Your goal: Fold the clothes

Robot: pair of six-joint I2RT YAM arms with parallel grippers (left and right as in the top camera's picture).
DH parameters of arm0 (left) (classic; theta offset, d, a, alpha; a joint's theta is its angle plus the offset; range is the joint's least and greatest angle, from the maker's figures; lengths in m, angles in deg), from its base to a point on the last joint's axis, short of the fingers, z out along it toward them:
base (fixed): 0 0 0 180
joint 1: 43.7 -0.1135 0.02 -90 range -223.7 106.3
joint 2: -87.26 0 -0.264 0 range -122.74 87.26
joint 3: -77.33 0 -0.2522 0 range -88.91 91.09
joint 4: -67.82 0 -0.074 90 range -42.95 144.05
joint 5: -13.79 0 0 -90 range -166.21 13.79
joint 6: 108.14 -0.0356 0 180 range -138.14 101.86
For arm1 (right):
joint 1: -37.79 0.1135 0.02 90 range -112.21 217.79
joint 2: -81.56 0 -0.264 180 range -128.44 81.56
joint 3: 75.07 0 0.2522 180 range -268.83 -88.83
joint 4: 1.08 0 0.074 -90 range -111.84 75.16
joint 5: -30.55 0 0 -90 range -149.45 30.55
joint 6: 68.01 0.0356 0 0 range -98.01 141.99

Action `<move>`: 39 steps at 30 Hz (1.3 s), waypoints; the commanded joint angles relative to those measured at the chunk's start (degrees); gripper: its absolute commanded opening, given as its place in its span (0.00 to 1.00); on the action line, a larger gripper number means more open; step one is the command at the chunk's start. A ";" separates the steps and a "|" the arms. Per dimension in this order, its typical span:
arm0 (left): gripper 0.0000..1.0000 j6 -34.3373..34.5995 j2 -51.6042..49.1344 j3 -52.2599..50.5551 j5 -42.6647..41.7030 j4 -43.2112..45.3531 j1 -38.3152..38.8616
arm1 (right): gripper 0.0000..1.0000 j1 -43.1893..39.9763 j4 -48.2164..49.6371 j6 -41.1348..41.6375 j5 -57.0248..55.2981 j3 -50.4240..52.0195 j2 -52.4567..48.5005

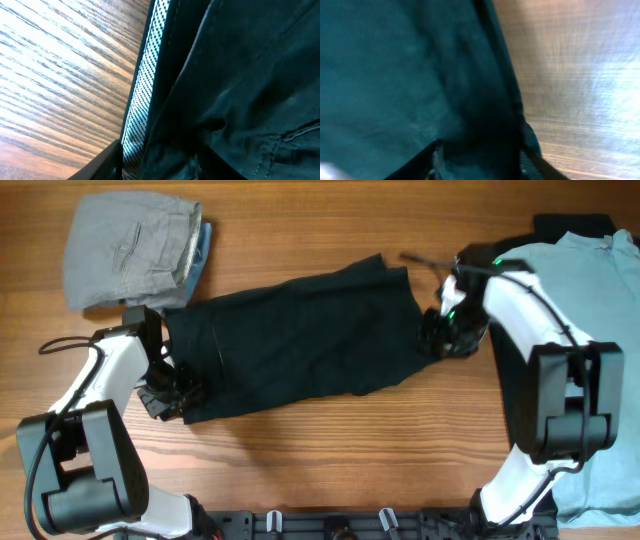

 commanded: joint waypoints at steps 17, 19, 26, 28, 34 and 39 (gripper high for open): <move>0.82 -11.85 -5.75 15.82 -11.06 19.85 3.39 | 0.86 -10.45 16.22 0.68 8.26 3.39 11.69; 0.82 -12.37 -9.70 15.82 -11.13 22.99 3.39 | 0.86 -10.45 19.37 0.37 10.88 3.39 11.69; 0.77 -13.35 -14.05 15.80 -11.32 29.29 3.41 | 0.86 -10.45 20.57 0.31 10.84 3.41 11.67; 0.67 -13.38 -14.05 15.76 -13.77 29.38 3.87 | 0.86 -10.45 21.55 0.28 10.78 3.41 11.65; 0.24 -13.16 -14.03 15.76 -15.63 26.58 5.11 | 0.86 -10.45 23.28 0.35 9.46 3.41 11.65; 0.04 -13.11 -12.98 15.91 -15.80 22.95 4.98 | 0.86 -10.40 25.77 0.44 4.98 3.50 11.63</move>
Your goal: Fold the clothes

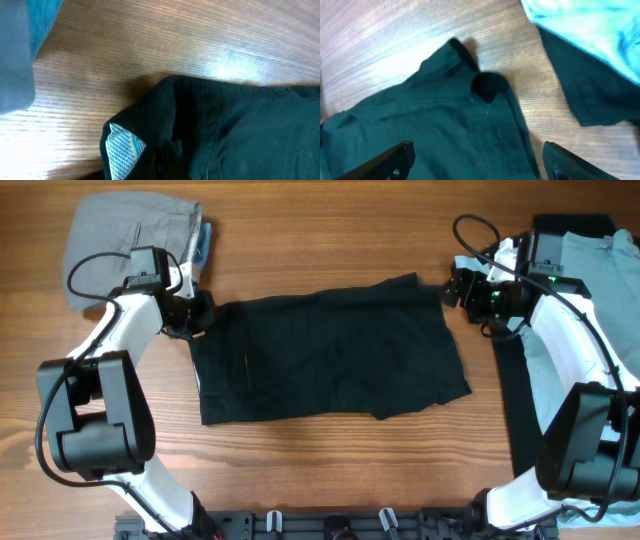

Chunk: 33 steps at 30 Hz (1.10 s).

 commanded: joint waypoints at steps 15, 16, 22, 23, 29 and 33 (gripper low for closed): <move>0.64 -6.05 -2.67 0.17 7.52 6.38 0.04 | 0.86 0.09 -0.22 -0.96 -3.69 -0.09 -2.19; 0.63 -6.97 -4.00 0.17 7.54 6.93 0.04 | 0.85 0.09 -0.37 -0.94 -3.67 -0.09 -2.19; 0.58 -10.62 -7.50 0.15 7.50 10.99 0.04 | 0.85 0.09 -0.98 -0.92 -3.67 -0.09 -2.19; 0.51 -10.62 -7.50 0.15 7.50 10.91 0.04 | 0.85 0.09 -1.09 -0.90 -3.67 -0.09 -2.19; 0.04 -8.74 -7.21 0.85 4.44 5.73 0.02 | 0.85 0.09 -0.87 -0.94 -3.69 -0.09 -2.19; 0.04 -4.24 -1.66 3.63 4.28 -1.03 -0.24 | 0.84 0.09 2.03 -1.92 -4.63 -0.09 -2.19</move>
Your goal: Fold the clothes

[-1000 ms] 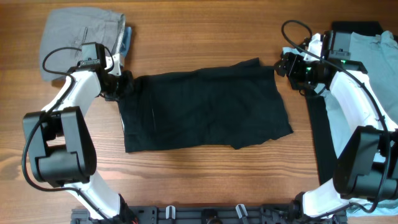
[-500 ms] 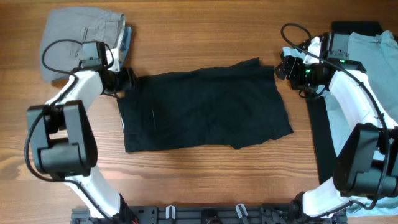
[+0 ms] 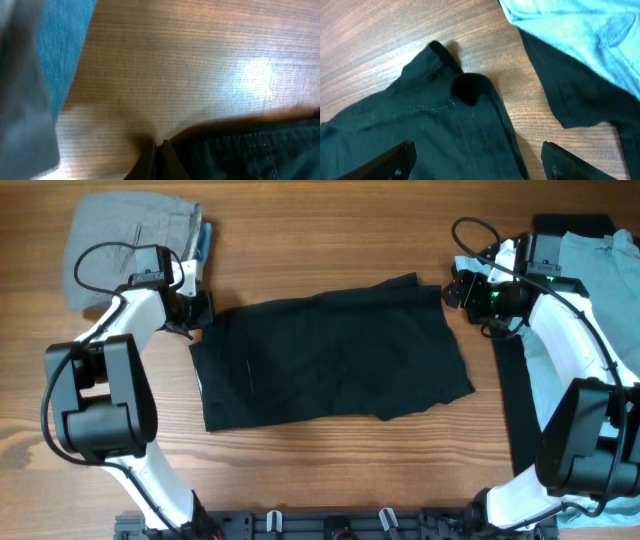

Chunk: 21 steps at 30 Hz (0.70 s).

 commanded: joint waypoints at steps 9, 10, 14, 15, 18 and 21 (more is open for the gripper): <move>0.04 3.91 19.06 1.42 -0.42 -14.78 -0.26 | 0.70 1.60 14.36 -11.02 5.95 -0.11 -7.43; 0.04 3.91 19.06 1.42 -0.44 -15.23 -0.26 | 0.72 2.43 14.73 -11.87 6.32 -0.11 -8.96; 0.04 3.91 19.06 1.42 -0.42 -15.65 -0.26 | 0.78 5.22 16.90 -15.34 9.92 -0.11 -12.07; 0.04 3.91 19.06 1.42 -0.42 -15.65 -0.26 | 0.78 5.60 17.18 -14.43 9.55 -0.11 -12.44; 0.04 3.89 19.06 1.42 -0.42 -15.65 -0.26 | 0.52 6.03 16.90 -11.08 5.14 -0.11 -13.79; 0.04 3.89 19.06 1.40 -0.42 -15.67 -0.26 | 0.11 5.42 17.46 -10.86 5.01 -0.37 -13.16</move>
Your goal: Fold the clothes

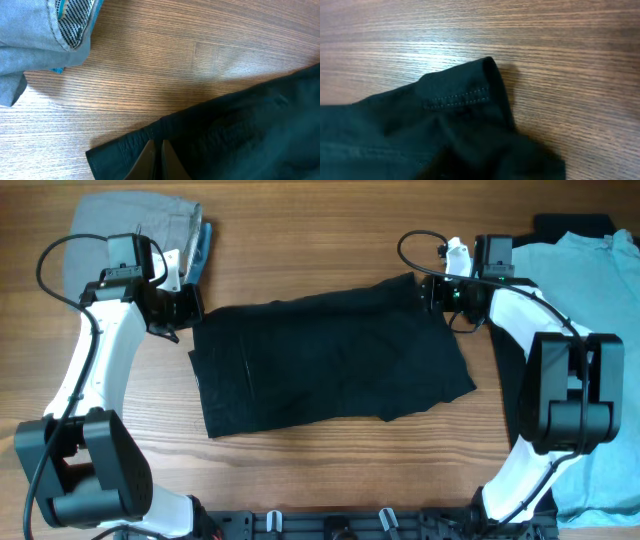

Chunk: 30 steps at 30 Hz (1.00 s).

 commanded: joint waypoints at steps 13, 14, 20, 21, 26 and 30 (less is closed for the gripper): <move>0.04 0.48 1.18 0.85 -0.07 -1.36 -0.22 | 0.65 -1.95 -5.29 1.77 -1.53 -0.42 9.99; 0.04 0.48 1.18 0.85 -0.07 -1.33 -0.22 | 0.66 -1.90 -6.75 5.62 -5.62 -0.42 9.05; 0.04 0.48 1.18 0.85 -0.07 -1.36 -0.22 | 0.77 -1.90 -2.73 21.03 -2.86 -0.42 2.29; 0.04 0.48 1.18 0.85 -0.07 -1.36 -0.22 | 0.79 -1.90 -0.57 20.96 -1.29 -0.42 1.99; 0.04 0.48 1.18 0.85 -0.07 -1.36 -0.22 | 0.61 -1.16 1.81 20.65 0.44 -0.42 1.66; 0.04 0.48 1.18 0.85 -0.09 -1.36 -0.22 | 0.55 0.02 1.84 20.15 -1.64 -0.42 -0.59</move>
